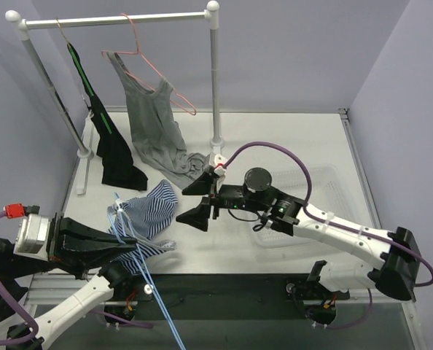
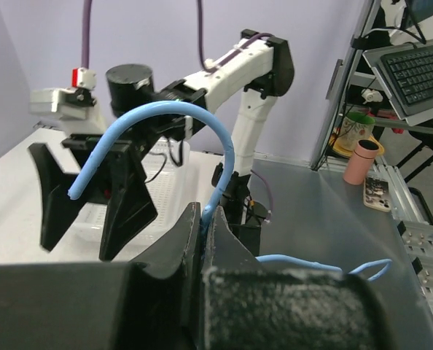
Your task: Remove the tank top from the hanger
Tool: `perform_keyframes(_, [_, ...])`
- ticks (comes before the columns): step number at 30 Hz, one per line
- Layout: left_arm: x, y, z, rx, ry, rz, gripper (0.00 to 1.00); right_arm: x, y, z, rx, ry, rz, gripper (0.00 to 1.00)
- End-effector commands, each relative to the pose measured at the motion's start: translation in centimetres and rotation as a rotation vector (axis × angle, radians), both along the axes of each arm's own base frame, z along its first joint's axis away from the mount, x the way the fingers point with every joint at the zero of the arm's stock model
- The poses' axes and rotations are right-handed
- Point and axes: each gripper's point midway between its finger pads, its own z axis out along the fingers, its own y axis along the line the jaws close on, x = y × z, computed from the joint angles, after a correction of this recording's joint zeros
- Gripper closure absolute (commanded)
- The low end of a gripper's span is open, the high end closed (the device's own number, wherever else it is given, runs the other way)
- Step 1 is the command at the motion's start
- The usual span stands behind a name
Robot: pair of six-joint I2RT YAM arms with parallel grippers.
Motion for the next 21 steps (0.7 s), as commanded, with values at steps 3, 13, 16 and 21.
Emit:
perform_keyframes(3, [-3.1,1.2,3.5,-0.094,-0.106,-0.080,1.00,-2.4,4.8,6.3,0.316,-0.104,0.305,0.11])
perform_keyframes(13, [-4.1,1.5,4.3,-0.114,-0.119,-0.120,1.00,-2.2,11.9,3.8,0.313,-0.075,0.422,0.05])
perform_keyframes(16, [-4.1,1.5,4.2,-0.115,-0.116,-0.120,1.00,-2.2,13.2,3.0,0.300,-0.066,0.446,0.05])
perform_keyframes(21, [-4.0,1.8,4.0,-0.115,-0.114,-0.094,1.00,-3.8,14.2,1.5,0.262,-0.028,0.514,0.19])
